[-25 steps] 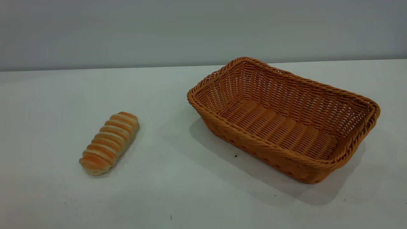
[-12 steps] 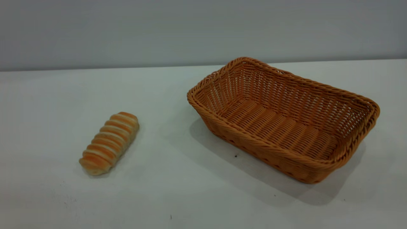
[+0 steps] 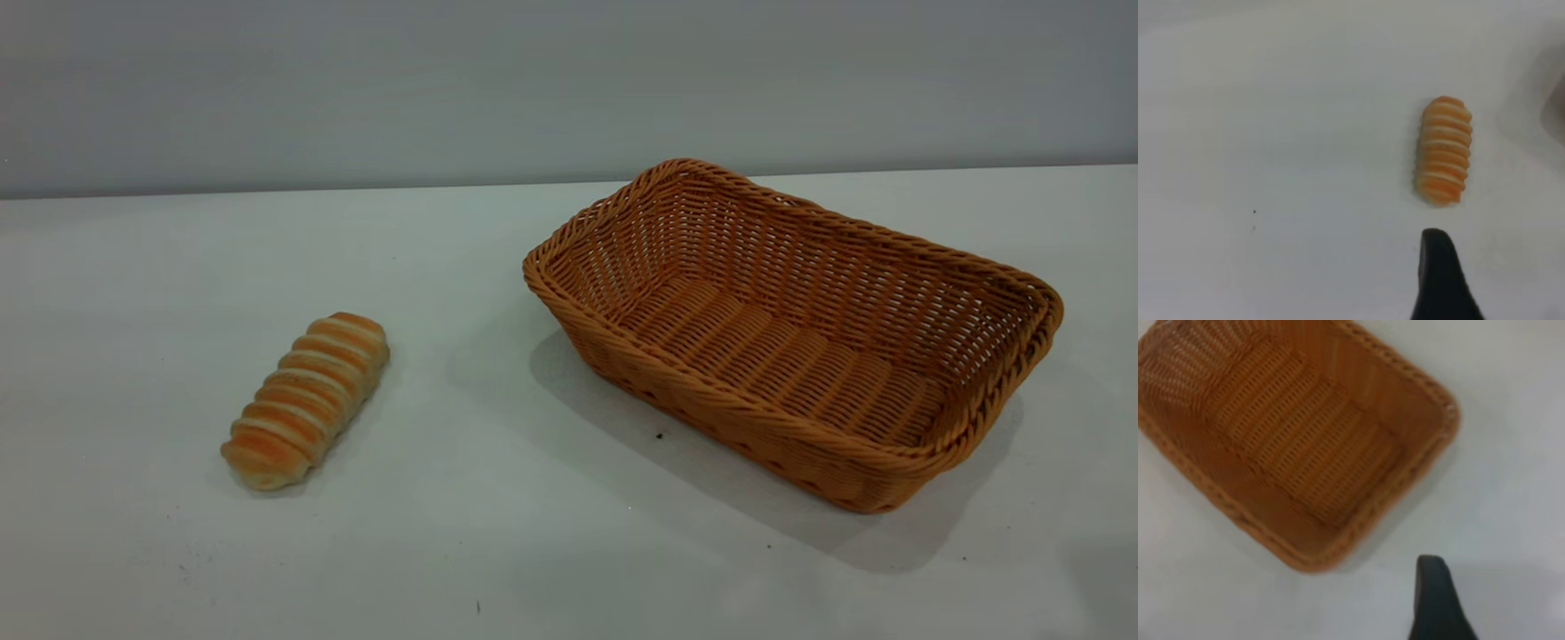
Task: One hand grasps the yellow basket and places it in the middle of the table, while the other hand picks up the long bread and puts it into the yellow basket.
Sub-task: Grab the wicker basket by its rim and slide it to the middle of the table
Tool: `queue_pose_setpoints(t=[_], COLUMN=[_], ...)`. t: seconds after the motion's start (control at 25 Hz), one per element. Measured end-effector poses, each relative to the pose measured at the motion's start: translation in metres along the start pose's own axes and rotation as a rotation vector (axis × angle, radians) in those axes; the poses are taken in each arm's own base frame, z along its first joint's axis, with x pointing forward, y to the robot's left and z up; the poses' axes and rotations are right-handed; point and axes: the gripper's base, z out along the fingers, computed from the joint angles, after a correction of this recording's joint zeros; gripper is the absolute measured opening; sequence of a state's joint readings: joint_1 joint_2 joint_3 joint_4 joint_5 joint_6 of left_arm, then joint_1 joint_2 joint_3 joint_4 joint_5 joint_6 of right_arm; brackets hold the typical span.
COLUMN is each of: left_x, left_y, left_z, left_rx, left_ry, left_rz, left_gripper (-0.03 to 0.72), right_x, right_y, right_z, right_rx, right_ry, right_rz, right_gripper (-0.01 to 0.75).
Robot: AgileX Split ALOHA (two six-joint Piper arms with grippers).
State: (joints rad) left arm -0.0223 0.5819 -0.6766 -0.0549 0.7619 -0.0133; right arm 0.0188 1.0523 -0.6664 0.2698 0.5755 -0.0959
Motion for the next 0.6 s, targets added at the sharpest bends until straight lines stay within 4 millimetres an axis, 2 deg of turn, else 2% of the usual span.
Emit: queue_pose_setpoints(t=[0.16,0.32,0.44,0.6], left_x=[0.0,0.0,0.0,0.0], left_y=[0.0,0.0,0.001,0.001], left_z=[0.0,0.0,0.0,0.0], left_rx=[0.0,-0.002,-0.007,-0.016], left_ry=[0.001,0.001,0.001,0.001], left_rz=[0.013,0.015,0.019,0.026], left_gripper=[0.49,0.49,0.49,0.49], right_x=[-0.008,-0.008,-0.005,-0.004], right_y=[-0.007,-0.015,-0.02,-0.022], right_z=[0.072,0.136,0.167,0.181], right_rx=[0.0,0.017,0.028,0.036], right_ry=[0.154,0.285,0.347,0.343], right_rz=[0.126,0.193,0.225,0.259], right_gripper=[0.509,0.509,0.509,0.509])
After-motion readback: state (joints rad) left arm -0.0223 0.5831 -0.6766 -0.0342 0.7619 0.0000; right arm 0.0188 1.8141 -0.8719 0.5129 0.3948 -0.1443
